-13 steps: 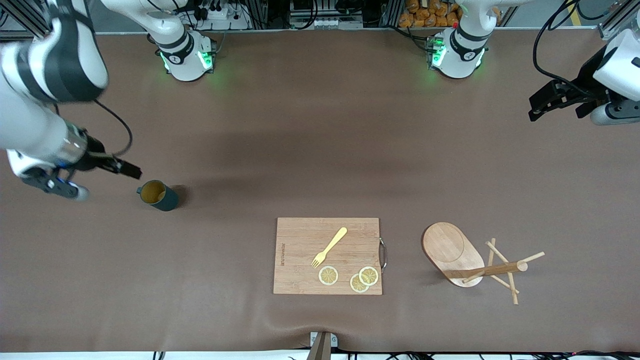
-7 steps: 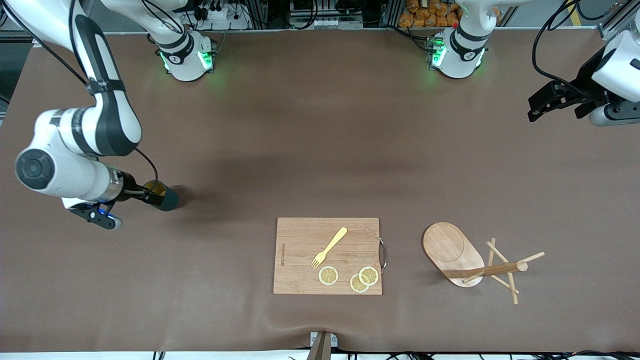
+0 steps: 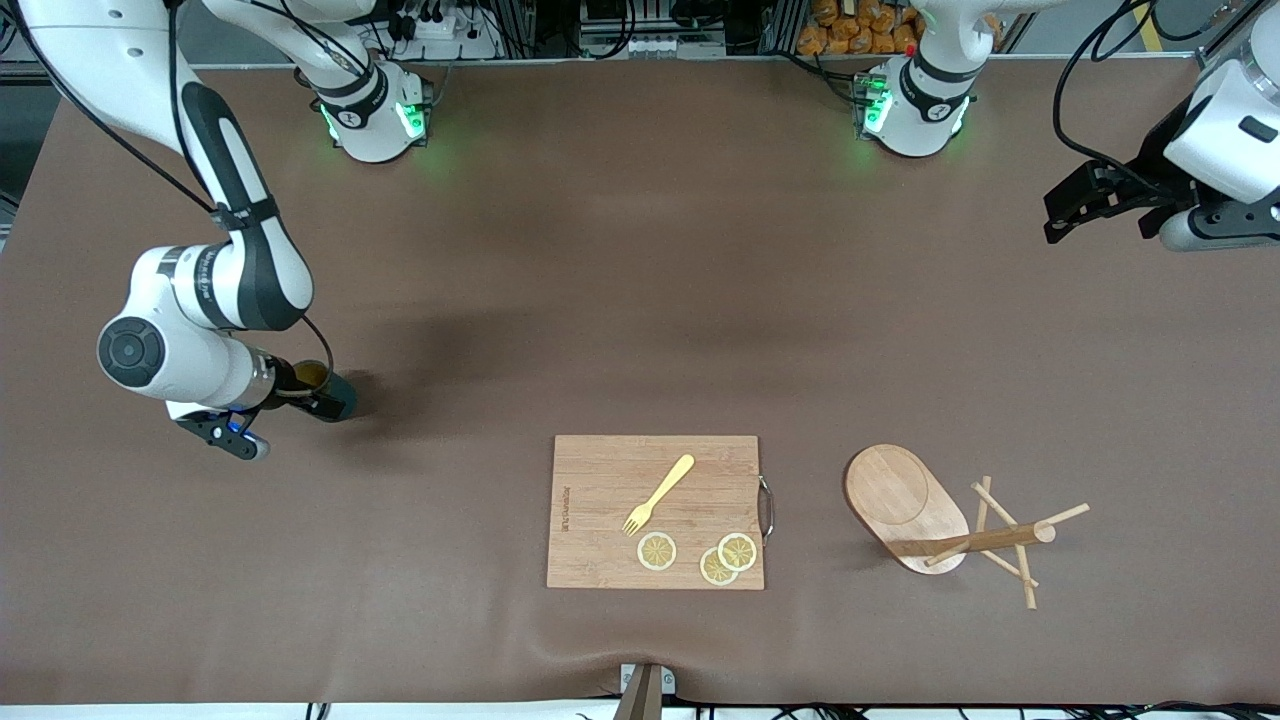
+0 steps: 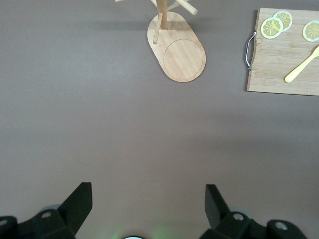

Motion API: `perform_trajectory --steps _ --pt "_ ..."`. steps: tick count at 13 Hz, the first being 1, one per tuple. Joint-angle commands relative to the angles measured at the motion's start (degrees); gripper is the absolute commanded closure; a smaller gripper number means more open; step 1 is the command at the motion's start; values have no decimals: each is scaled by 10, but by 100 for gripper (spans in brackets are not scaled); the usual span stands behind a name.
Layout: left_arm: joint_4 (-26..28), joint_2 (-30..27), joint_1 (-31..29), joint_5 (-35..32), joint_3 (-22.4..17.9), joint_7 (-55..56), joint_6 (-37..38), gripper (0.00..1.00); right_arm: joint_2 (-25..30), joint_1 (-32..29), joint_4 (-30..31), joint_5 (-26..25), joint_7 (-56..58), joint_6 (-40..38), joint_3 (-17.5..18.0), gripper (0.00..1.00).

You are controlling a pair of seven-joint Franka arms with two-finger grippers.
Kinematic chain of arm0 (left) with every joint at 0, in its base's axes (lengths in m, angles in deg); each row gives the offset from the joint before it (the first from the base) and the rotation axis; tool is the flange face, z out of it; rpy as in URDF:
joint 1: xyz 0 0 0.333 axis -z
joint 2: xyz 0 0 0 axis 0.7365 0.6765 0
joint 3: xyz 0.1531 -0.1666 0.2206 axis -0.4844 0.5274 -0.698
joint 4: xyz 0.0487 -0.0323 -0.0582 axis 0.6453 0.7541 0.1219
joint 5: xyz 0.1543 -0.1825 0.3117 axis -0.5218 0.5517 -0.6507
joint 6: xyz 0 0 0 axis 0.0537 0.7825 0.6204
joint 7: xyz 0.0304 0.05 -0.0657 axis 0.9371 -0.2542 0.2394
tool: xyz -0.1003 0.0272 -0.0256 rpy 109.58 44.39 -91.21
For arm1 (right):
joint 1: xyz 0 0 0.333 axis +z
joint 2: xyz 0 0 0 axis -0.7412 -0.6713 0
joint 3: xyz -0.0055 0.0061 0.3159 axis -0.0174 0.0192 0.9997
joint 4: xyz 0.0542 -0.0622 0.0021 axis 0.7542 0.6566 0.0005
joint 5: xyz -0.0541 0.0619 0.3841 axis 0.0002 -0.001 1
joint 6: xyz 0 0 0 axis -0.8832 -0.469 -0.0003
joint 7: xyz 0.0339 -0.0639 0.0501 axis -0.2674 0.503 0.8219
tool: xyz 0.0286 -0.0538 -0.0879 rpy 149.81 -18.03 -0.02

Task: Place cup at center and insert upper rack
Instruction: 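Reach the right gripper down over the teal mug and grasp its rim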

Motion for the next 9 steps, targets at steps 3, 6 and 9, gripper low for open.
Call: perform_trajectory --steps 3,6,9 --pt "-6 8 -1 -12 9 9 -11 0 -14 -8 -1 25 -8 17 5 57" --pt "-5 11 -1 -10 9 9 -13 0 -14 -10 -1 25 -8 17 6 85" --pt "-5 14 -1 -11 9 8 -17 0 -14 -10 -2 25 -8 17 5 100"
